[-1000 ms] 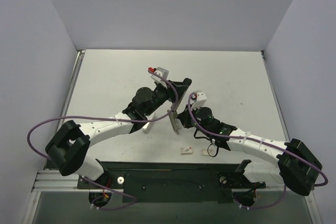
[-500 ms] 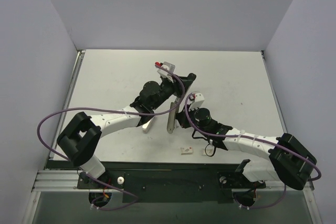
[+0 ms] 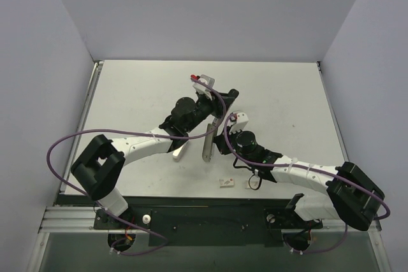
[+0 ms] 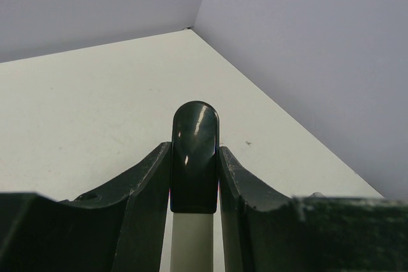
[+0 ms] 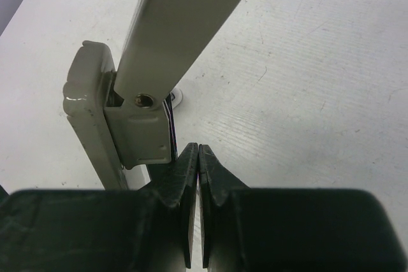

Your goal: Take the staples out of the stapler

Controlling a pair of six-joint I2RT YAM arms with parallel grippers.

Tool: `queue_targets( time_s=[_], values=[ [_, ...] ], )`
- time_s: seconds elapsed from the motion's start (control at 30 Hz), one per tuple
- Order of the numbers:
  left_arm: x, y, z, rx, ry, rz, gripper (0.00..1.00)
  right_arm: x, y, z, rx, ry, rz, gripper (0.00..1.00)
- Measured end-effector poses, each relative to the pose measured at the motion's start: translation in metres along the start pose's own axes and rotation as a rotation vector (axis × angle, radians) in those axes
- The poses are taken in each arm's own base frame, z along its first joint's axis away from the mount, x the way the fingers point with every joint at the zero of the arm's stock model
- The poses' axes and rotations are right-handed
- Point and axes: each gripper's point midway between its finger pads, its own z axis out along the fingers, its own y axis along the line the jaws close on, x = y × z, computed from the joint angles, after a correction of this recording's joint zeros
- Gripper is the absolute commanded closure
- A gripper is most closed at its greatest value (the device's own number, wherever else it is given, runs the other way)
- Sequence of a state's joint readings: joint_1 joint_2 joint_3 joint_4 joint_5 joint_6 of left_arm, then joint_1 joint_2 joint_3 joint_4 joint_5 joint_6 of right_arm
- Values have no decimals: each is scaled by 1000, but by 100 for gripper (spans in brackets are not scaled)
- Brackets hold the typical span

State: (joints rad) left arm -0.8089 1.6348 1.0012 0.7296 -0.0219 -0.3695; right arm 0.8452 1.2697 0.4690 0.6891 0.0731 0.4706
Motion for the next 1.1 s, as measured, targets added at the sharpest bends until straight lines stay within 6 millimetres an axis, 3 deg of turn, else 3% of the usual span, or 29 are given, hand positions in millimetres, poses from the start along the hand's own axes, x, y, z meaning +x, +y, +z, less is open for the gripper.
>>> queue_targets(
  time_s=[0.17,0.3,0.47,0.67,0.97,1.1],
  values=[
    [1,-1,-3,0,21,5,100,-5,-4,-5,26,-10,-6,100],
    [-11,-8,-11,18,21,4,100,-13,-7,-11,50,-22,-14,100],
    [-36,-20,-34,47,-23,-5,100,-35,-6,-21,74,-58,-28,100],
    [-52,-27,-61,61,-58,-21,100,-62,-2,-33,96,-97,-51,100],
    [-71,-28,-96,46,-95,-20,100,-92,2,-73,118,-132,-72,100],
    [-76,-26,-105,31,-98,-14,100,-92,11,-90,93,-116,-68,100]
  ],
)
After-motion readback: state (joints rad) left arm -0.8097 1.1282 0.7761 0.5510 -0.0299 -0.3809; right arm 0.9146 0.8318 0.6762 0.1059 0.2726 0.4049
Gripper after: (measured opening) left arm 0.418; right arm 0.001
